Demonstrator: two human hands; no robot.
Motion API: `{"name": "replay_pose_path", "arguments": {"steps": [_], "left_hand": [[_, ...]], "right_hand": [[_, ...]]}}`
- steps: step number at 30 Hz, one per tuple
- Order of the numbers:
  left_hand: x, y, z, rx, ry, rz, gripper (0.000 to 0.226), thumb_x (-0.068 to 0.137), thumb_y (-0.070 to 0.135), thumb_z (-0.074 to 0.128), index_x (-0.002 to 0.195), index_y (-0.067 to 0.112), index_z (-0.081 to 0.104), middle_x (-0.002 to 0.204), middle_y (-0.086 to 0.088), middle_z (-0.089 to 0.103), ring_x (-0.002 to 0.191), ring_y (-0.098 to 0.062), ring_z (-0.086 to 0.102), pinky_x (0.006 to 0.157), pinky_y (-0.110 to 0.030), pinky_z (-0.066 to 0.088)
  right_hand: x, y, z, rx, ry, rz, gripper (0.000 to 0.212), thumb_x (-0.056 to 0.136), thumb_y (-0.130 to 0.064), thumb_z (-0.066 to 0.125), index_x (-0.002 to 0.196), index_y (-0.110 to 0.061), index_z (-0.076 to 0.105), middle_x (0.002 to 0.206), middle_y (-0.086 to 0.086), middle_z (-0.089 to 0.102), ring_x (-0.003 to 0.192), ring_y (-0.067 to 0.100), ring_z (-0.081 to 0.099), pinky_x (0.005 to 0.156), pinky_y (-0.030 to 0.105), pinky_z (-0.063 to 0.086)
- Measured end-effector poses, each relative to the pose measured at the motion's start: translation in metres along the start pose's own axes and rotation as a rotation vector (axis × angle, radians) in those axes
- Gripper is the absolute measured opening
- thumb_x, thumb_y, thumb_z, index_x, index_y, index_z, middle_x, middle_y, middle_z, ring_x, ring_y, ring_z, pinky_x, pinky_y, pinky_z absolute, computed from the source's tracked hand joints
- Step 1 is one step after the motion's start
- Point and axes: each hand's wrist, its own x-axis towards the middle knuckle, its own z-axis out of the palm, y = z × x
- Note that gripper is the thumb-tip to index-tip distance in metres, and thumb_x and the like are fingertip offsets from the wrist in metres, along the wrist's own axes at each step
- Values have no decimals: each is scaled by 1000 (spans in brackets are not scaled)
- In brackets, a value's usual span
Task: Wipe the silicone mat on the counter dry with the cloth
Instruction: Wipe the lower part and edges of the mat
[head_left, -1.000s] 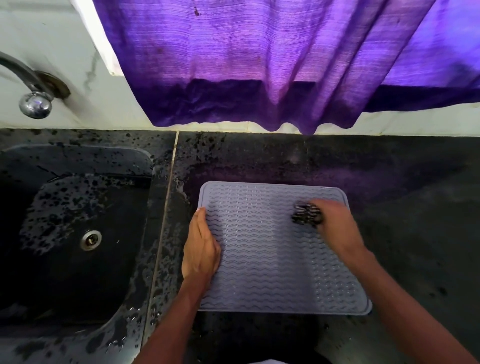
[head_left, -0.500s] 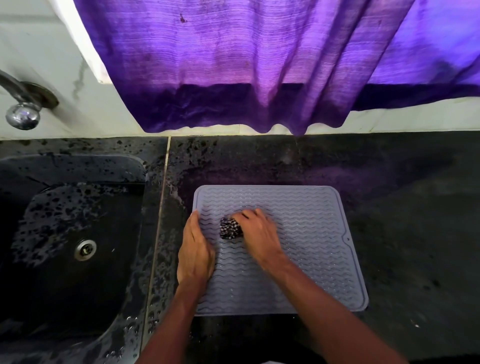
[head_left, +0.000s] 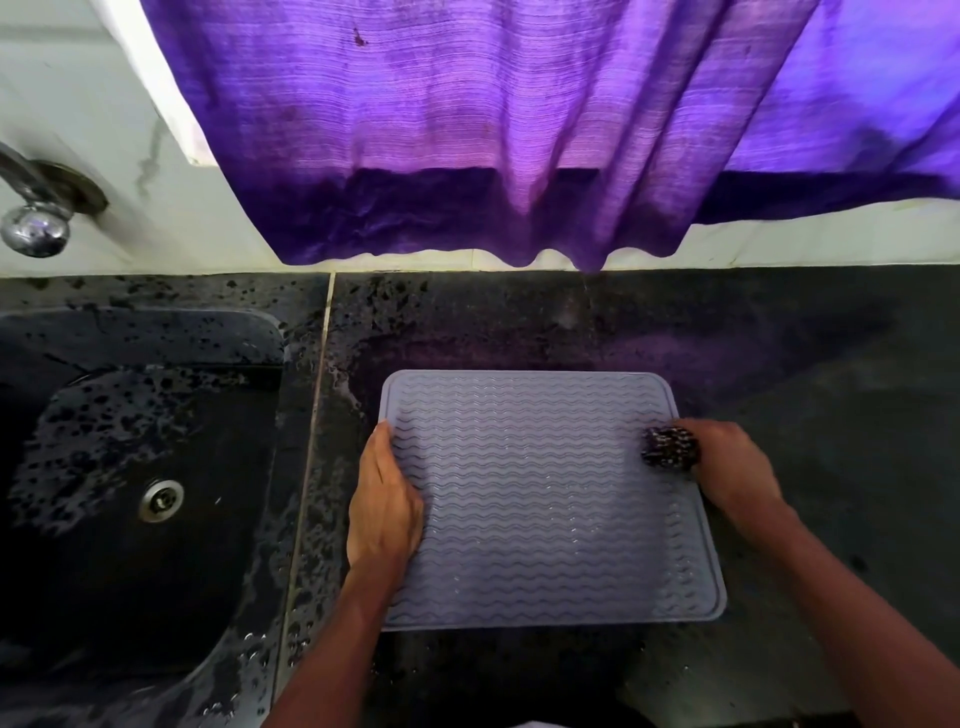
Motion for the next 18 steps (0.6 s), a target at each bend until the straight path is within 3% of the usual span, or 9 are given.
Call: {"name": "replay_pose_path", "arguments": {"steps": [5,9,12,18], "left_hand": [[0,0,2,4,14,15,70,88,-8,41,155,2,24,158,-17,33,141,-34,41,105,-41,45],[0,1,2,5,36,1,67,92,-9,40,155,6,26,159,-13,35,142,-27,40,107,-27,34],[1,-1,-1,-58,30,-37,70,90,-10,38,156,9,27,159,-9,37,143,-24,39,110,-21,26],[4,-13,0,-76,1,-11,80,86,-10,59,156,9,27,152,-16,46,135,-33,49,109,-43,39]], "right_hand": [[-7,-1,-19,-137,34,47,20,76,-6,65,92,-18,65,92,9,68,87,36,62,68,46,55],[-22,-77,-5,165,45,-202,41,73,-6,76,108,-27,70,98,-5,70,89,17,64,81,32,54],[-29,-159,21,256,59,-404,45,74,1,69,112,-24,69,108,-3,70,102,21,60,92,35,47],[-33,-251,71,85,-43,-499,42,86,-7,57,126,-19,55,127,2,57,120,27,45,96,46,42]]}}
